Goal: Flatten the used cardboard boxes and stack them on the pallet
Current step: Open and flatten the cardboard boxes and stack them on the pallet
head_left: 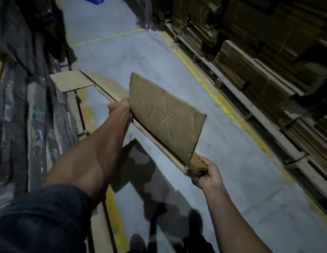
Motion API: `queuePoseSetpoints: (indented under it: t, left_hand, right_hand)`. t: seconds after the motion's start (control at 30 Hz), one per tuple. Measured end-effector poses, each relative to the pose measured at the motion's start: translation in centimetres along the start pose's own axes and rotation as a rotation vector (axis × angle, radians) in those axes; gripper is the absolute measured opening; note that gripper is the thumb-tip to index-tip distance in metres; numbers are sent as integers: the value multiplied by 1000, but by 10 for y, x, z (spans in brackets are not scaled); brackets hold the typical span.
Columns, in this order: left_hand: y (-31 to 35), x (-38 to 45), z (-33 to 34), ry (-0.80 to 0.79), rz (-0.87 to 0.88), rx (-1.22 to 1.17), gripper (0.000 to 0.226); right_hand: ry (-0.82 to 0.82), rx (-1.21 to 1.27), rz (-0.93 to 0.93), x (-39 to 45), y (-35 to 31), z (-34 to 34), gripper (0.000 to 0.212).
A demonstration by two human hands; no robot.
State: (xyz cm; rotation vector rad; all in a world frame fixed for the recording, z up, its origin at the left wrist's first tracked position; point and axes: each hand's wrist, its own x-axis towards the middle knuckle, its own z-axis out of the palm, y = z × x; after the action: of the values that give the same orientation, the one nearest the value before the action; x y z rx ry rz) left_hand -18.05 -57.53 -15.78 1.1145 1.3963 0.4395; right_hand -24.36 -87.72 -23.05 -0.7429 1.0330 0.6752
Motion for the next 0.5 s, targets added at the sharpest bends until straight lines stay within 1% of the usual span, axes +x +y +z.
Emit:
queuePoseSetpoints:
  t: [0.07,0.1,0.17,0.23,0.3,0.33,0.4,0.43,0.47,0.5]
  left_hand:
    - [16,-16,-5,-33,5,-12,40]
    - [23,-28,-9,-54,20,-12,37]
    - [33,-43,-13,-90,31,-28,41]
    - [38,-63,-18,-114,52,-55,46]
    - [40,-83,-24,-112,53,-83,42]
    - [41,-94,-27,-117,67,-108,34]
    - [39,-119,-39,-142,115,-165,4]
    - [36,-128,-45,-155,147,-187,17]
    - [32,-137,-53,-178,170,-181,26]
    - [30,-148,-61,-201,194,-195,30]
  right_hand:
    - [-6,34,-5,-7,-3,9,31]
    - [-18,53,-9,-12,-5,14,26]
    - [-43,140,-16,-22,-7,24,13]
    - [-32,195,-11,-30,-9,39,16]
    - [-10,248,-11,-41,-14,54,27]
    - [-11,272,-17,-48,-19,65,28]
    - [-44,269,-65,-63,-28,89,24]
    - [-60,244,-85,-70,-35,101,19]
    - [-69,218,-104,-74,-41,111,14]
    - [-95,195,-126,-78,-48,121,13]
